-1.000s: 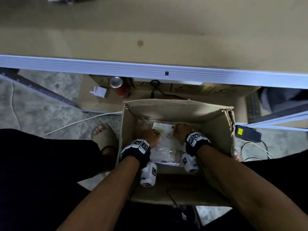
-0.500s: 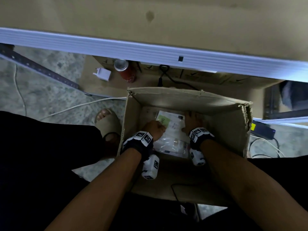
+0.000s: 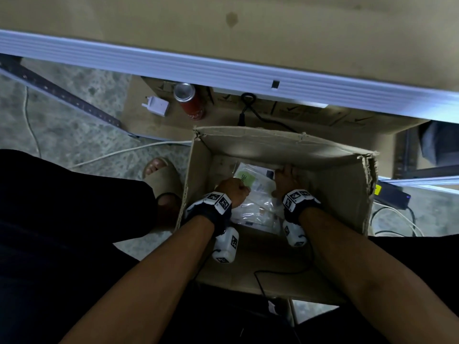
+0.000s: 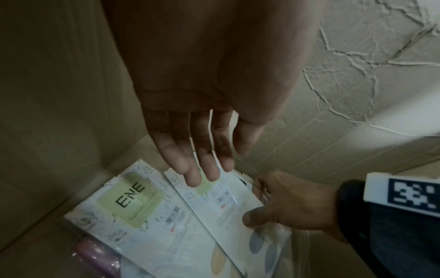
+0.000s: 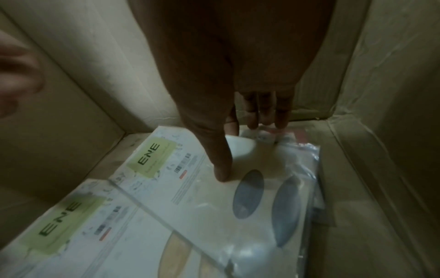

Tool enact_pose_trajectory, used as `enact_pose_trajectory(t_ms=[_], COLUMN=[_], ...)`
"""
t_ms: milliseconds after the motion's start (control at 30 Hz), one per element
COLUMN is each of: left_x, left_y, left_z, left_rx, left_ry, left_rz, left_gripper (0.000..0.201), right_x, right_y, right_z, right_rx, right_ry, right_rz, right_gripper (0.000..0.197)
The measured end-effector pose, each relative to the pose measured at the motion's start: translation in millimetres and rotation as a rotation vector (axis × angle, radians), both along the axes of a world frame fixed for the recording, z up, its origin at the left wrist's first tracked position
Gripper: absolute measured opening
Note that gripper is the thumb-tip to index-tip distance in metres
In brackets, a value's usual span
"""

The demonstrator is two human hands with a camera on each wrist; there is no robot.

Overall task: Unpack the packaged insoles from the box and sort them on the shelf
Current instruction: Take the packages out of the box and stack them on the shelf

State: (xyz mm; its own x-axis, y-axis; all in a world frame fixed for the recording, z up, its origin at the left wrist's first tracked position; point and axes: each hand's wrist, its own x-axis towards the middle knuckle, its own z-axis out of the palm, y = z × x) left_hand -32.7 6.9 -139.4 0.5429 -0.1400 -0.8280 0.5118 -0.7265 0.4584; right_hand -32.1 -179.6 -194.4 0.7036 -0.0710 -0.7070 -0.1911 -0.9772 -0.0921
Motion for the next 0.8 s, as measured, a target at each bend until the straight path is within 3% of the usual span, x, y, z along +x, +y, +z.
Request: enact_pose_trajectory(t_ms=[167,400,700,800], left_x=[-2,0,-10,-16], left_y=[-3,-3,-9,-11], left_z=[3,1,-7,-18], left_rx=[0.024,0.028,0.195,0.242], left_ry=[-0.020,-0.015,-0.091,-0.104], left_rz=[-0.050,-0.071,-0.390,-0.443], left_gripper=[0.034,0.031,0.034,0.034], right_x=[4,8,5,7], right_y=[0,-9,-16,-19], right_z=[5,15,25,30], right_rx=[0.033,0.047,0.084,0.074], right_ry=[0.009,-0.050,0.080,0.130], right_rz=[0.092,0.005,-0.095,-0.099], right_gripper=[0.066,0.064,0.047,0.055])
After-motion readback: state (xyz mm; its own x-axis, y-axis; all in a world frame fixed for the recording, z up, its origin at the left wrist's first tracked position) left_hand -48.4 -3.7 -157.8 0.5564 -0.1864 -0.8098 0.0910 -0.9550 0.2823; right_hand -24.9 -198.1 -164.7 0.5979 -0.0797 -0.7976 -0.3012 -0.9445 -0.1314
